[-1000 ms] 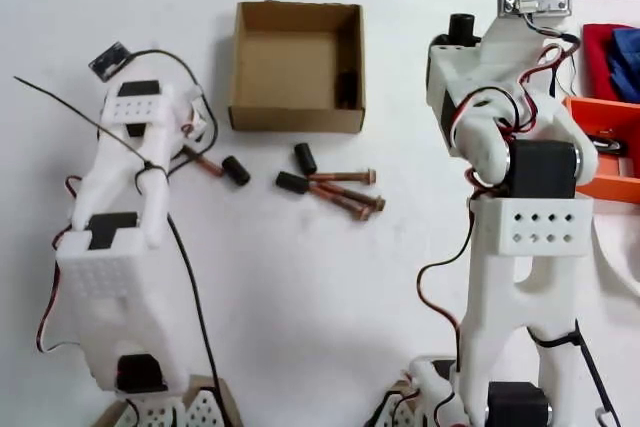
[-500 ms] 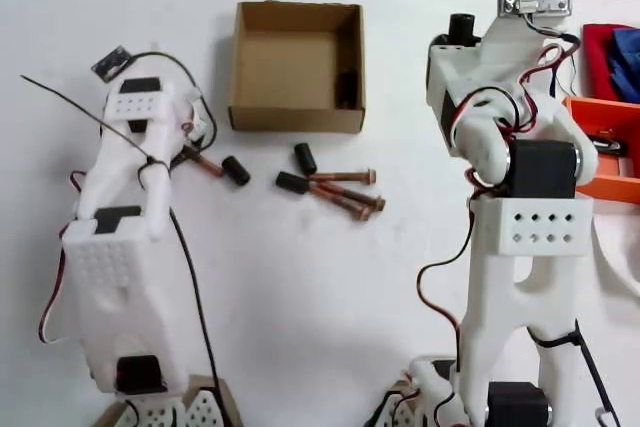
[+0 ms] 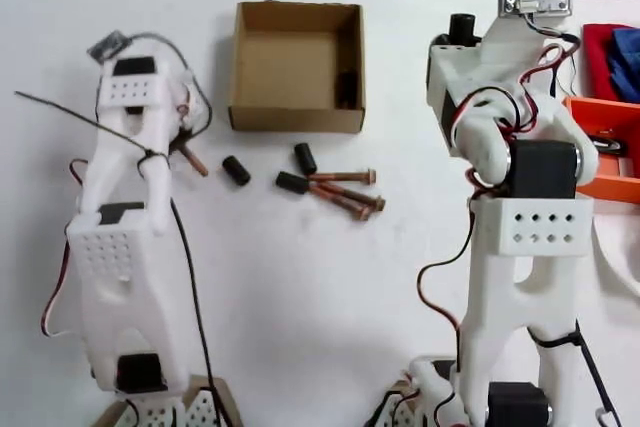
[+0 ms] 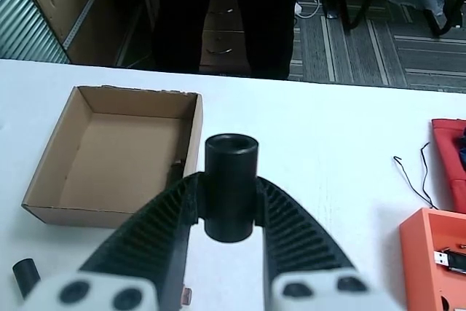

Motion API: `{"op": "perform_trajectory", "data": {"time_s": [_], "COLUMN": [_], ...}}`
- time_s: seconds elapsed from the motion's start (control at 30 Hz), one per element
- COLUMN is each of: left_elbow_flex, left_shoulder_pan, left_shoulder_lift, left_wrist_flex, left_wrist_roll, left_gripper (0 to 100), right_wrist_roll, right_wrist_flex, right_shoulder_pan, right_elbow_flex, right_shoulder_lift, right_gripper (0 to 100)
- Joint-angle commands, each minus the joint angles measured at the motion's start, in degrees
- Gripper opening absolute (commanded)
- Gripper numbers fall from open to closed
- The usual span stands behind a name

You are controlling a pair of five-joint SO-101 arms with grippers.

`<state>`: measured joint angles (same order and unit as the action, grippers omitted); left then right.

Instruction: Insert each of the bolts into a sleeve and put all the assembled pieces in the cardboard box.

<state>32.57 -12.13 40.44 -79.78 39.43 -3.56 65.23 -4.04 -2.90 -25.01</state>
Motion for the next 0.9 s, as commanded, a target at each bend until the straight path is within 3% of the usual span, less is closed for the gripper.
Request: {"op": "perform_trajectory", "data": {"time_s": [0.0,0.07,0.17,0.27,0.43,0.63,0.77,0.87], "left_elbow_flex": [14.46,20.79,19.91,13.76,-6.29,-24.84,-46.73,-64.4], "left_shoulder_pan": [-0.18,-0.35,-2.9,-3.34,-1.05,-0.62,-0.26,-0.62], "left_shoulder_lift": [-0.97,-0.79,-1.93,-4.75,-17.23,-46.15,-65.05,-67.52], "left_wrist_flex": [-14.51,-22.95,-22.77,-22.77,-22.68,-18.99,-7.74,3.69], "left_wrist_roll": [-9.14,-16.88,-32.88,-39.65,-46.24,-51.25,-53.36,-53.36], "left_gripper": [2,2,2,2,2,2,2,3], "right_wrist_roll": [0.0,0.0,0.0,0.0,0.0,0.0,0.09,0.09], "right_wrist_flex": [-1.45,-1.45,-1.45,-1.45,-1.45,-1.45,-1.45,-1.45], "right_shoulder_pan": [-0.04,-0.04,-0.04,-0.04,-0.04,-0.13,-0.4,-0.4], "right_elbow_flex": [-0.35,-0.35,-0.35,-0.35,-0.44,-0.44,-0.44,-0.44], "right_shoulder_lift": [-0.31,-0.31,-0.31,-0.31,-0.31,-0.31,-0.31,-0.31], "right_gripper": [2.2,2.2,2.2,2.2,2.2,2.2,2.2,2.2]}}
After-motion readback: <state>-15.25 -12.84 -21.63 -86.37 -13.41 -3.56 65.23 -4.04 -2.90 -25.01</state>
